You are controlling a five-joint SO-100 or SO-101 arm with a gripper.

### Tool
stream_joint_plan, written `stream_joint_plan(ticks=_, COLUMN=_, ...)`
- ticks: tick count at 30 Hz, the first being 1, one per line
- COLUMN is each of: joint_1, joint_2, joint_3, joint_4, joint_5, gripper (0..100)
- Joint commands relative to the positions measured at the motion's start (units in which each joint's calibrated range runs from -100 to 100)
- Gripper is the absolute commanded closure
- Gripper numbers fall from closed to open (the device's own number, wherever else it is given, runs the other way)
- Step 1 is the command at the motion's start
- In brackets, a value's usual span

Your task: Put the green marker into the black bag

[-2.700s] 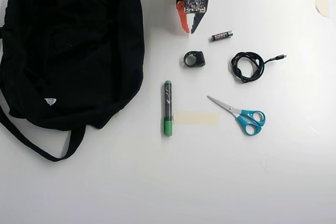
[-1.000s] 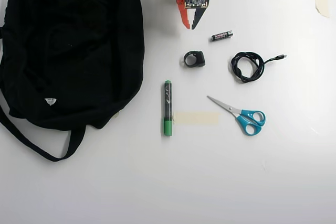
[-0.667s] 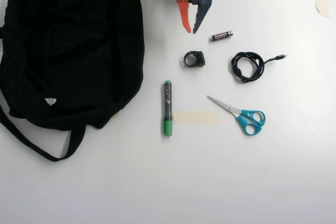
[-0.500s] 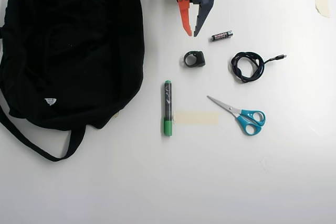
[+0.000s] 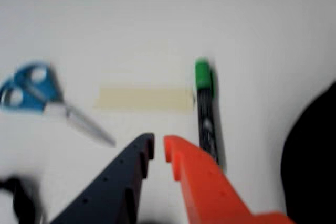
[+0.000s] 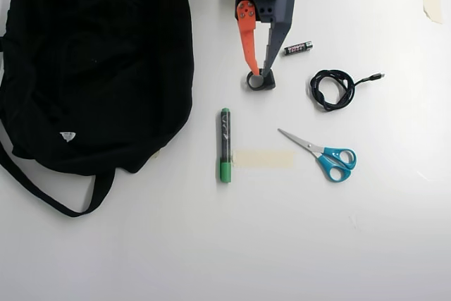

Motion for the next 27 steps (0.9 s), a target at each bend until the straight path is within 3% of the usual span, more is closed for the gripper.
stream_joint_plan(ticks=1, joint_1=-0.3, joint_2=3.8, joint_3=-6.0, joint_4=-5.9, joint_5=0.2, gripper=98)
stream_joint_plan(ticks=9, joint_1=-0.3, joint_2=15.9, joint_3=-14.8, joint_4=-21.3, joint_5=0.2, gripper=98)
stream_joint_plan(ticks=18, joint_1=-1.6, joint_2=29.6, joint_3=-31.7, joint_4=-23.1, joint_5=0.2, gripper=98)
stream_joint_plan(ticks=27, joint_1=-2.8, joint_2=39.4, joint_3=-38.5, joint_4=-33.9, joint_5=0.2, gripper=98)
